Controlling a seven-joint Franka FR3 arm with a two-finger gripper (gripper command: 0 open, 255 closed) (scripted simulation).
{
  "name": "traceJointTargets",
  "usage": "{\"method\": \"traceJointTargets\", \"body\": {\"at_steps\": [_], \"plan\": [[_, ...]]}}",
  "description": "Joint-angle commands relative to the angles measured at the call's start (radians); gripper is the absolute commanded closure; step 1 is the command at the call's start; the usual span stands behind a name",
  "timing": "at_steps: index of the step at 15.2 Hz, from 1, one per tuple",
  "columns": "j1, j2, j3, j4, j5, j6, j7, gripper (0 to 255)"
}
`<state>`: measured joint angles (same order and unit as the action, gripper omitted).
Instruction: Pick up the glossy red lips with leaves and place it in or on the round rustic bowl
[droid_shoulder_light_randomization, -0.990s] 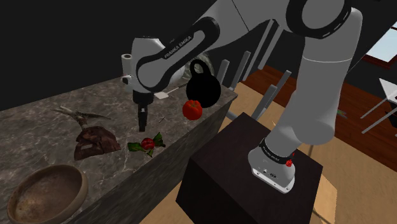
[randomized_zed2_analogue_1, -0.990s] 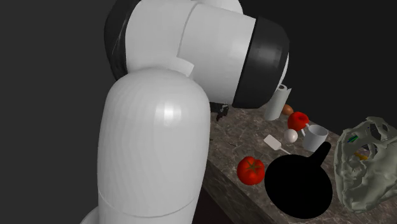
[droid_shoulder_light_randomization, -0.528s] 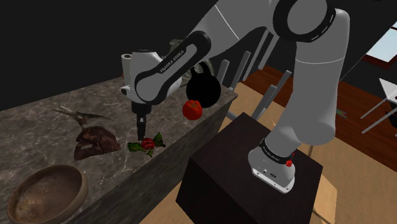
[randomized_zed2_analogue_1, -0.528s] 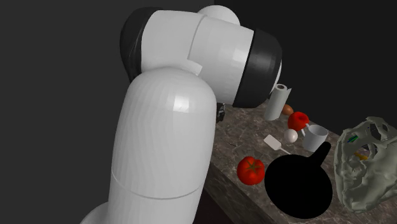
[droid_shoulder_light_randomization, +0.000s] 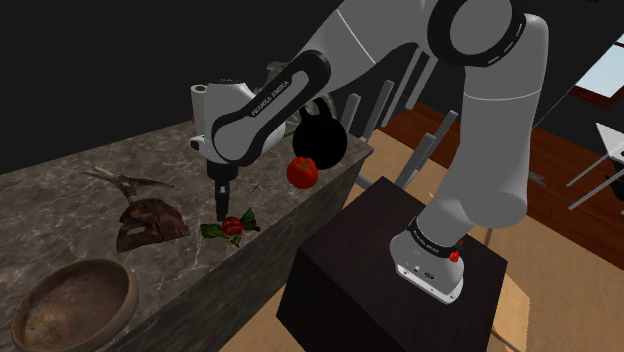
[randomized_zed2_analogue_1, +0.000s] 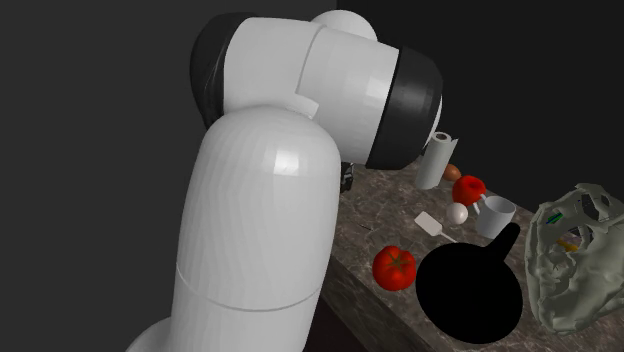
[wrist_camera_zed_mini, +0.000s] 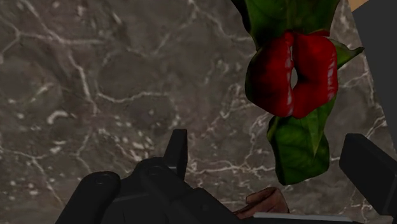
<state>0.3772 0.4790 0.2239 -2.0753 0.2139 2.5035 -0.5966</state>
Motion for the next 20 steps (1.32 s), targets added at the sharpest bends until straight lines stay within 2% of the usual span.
{"method": "traceJointTargets", "body": {"at_steps": [1, 10, 11, 14, 16, 20], "plan": [[0.0, 0.0, 0.0, 0.0, 0.0, 0.0, 0.0, 255], [0.0, 0.0, 0.0, 0.0, 0.0, 0.0, 0.0, 255], [0.0, 0.0, 0.0, 0.0, 0.0, 0.0, 0.0, 0], [-0.082, -0.126, 0.088, -0.235, 0.088, 0.199, -0.213, 0], [-0.17, -0.187, 0.182, -0.364, 0.198, 0.319, -0.401, 0], [-0.155, -0.122, 0.176, -0.348, 0.184, 0.369, -0.394, 0]]}}
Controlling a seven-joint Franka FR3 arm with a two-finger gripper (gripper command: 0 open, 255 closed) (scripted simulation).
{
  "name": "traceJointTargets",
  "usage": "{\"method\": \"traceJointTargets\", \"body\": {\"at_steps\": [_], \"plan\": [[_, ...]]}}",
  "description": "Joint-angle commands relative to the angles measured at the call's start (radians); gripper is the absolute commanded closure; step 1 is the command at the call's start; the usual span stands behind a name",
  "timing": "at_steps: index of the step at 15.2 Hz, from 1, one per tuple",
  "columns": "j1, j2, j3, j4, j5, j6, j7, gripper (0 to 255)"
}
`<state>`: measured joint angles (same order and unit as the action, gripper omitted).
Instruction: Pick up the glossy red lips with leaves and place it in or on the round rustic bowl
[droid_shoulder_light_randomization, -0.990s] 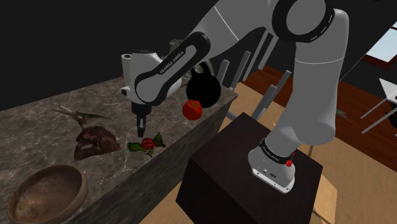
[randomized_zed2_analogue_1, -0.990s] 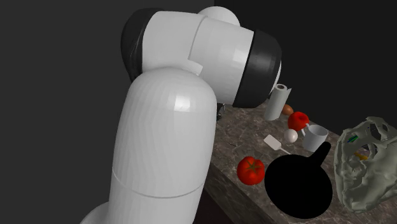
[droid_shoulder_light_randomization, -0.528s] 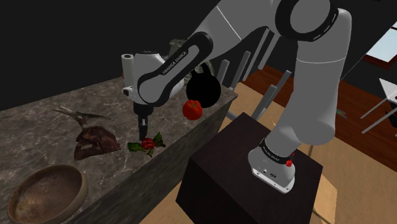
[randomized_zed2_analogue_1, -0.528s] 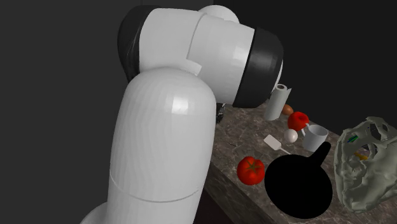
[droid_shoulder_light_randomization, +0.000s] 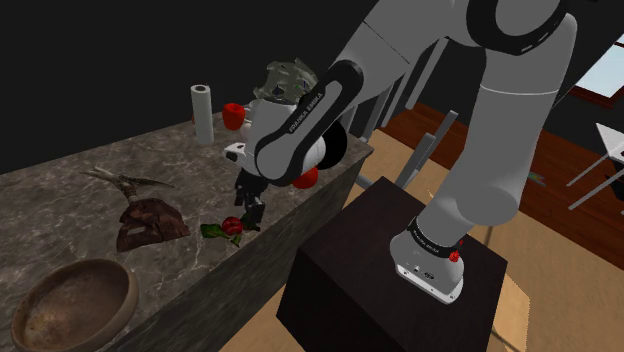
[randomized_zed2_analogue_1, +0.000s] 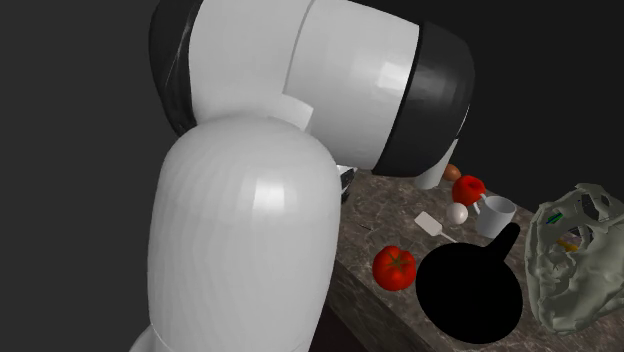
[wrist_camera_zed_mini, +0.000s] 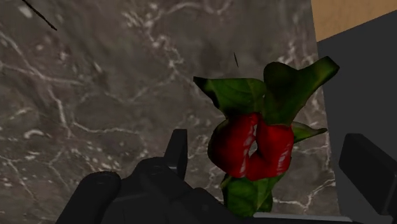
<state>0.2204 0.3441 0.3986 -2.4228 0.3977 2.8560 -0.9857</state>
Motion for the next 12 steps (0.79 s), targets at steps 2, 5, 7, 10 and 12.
{"method": "traceJointTargets", "body": {"at_steps": [2, 5, 7, 10, 12], "plan": [[0.011, 0.045, -0.003, 0.009, -0.005, 0.04, -0.002, 0], [0.019, 0.071, -0.008, 0.018, -0.009, 0.058, -0.001, 0], [0.019, 0.071, -0.008, 0.018, -0.009, 0.058, -0.001, 0], [0.019, 0.071, -0.008, 0.018, -0.009, 0.058, -0.001, 0], [0.019, 0.071, -0.008, 0.018, -0.009, 0.058, -0.001, 0]]}}
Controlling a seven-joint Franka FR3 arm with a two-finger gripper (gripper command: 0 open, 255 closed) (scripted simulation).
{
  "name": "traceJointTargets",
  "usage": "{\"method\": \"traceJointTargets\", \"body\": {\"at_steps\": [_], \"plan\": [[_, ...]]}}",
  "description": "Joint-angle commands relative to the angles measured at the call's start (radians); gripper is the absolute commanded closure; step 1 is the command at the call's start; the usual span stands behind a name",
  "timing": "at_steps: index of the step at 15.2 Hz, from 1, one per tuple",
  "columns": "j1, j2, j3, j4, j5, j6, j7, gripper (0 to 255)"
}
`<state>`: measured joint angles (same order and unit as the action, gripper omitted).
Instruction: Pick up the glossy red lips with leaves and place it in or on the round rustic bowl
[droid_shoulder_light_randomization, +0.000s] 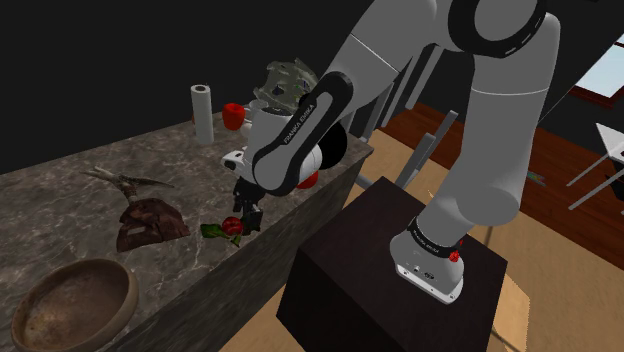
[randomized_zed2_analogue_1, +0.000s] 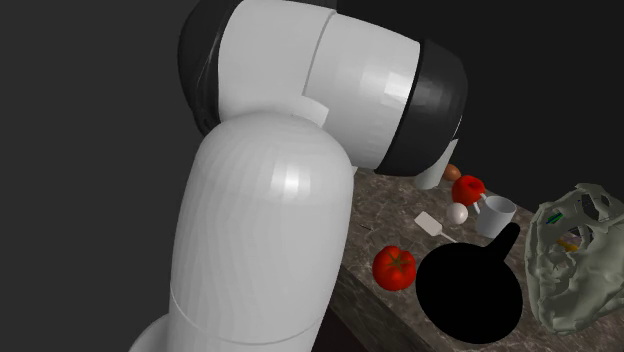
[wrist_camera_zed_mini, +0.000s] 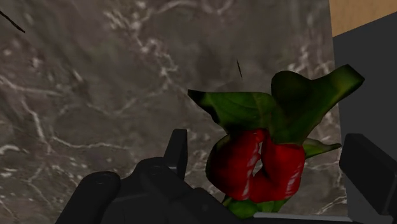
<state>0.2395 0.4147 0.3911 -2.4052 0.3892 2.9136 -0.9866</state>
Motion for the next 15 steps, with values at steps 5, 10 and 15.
{"method": "traceJointTargets", "body": {"at_steps": [5, 10, 15], "plan": [[0.0, 0.0, 0.0, 0.0, 0.0, 0.0, 0.0, 255], [0.0, 0.0, 0.0, 0.0, 0.0, 0.0, 0.0, 255], [-0.006, -0.076, 0.007, -0.014, 0.005, -0.061, 0.014, 255]]}}
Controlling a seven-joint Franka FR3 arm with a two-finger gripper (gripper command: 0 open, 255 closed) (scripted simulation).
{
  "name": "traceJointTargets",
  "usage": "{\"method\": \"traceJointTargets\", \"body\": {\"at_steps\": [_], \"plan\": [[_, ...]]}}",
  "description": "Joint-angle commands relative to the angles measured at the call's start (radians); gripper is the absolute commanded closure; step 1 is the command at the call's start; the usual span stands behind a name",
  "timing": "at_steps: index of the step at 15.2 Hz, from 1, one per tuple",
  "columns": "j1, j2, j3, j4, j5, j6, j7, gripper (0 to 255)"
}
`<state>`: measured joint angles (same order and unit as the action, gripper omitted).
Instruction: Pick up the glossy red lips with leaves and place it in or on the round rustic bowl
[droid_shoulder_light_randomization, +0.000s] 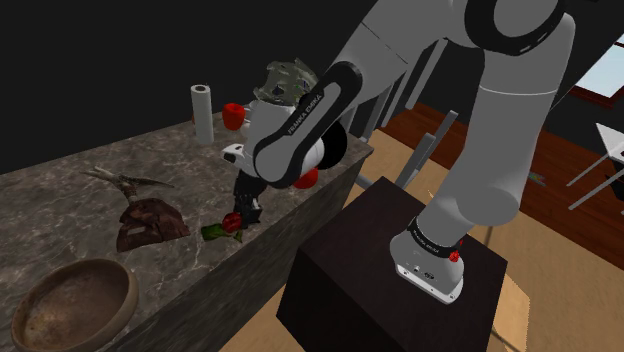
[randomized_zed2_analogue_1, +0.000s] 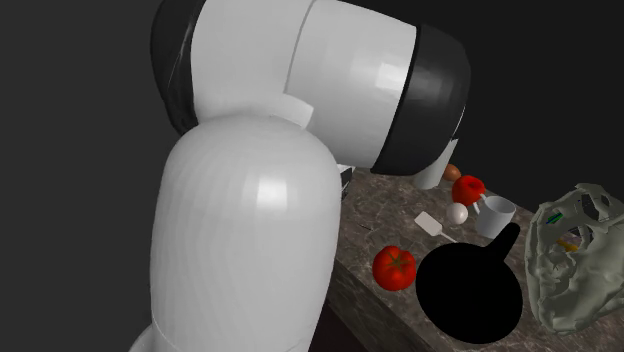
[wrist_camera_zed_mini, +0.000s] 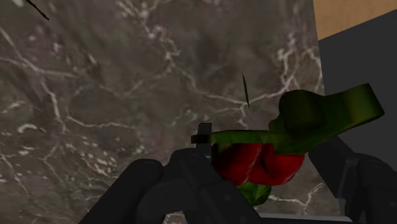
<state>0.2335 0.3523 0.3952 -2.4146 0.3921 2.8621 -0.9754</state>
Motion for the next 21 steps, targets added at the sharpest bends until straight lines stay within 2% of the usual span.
{"method": "traceJointTargets", "body": {"at_steps": [1, 21], "plan": [[-0.002, -0.029, 0.004, -0.007, 0.003, -0.022, 0.006, 255], [-0.024, -0.303, 0.013, 0.0, 0.015, -0.295, 0.057, 255]]}}
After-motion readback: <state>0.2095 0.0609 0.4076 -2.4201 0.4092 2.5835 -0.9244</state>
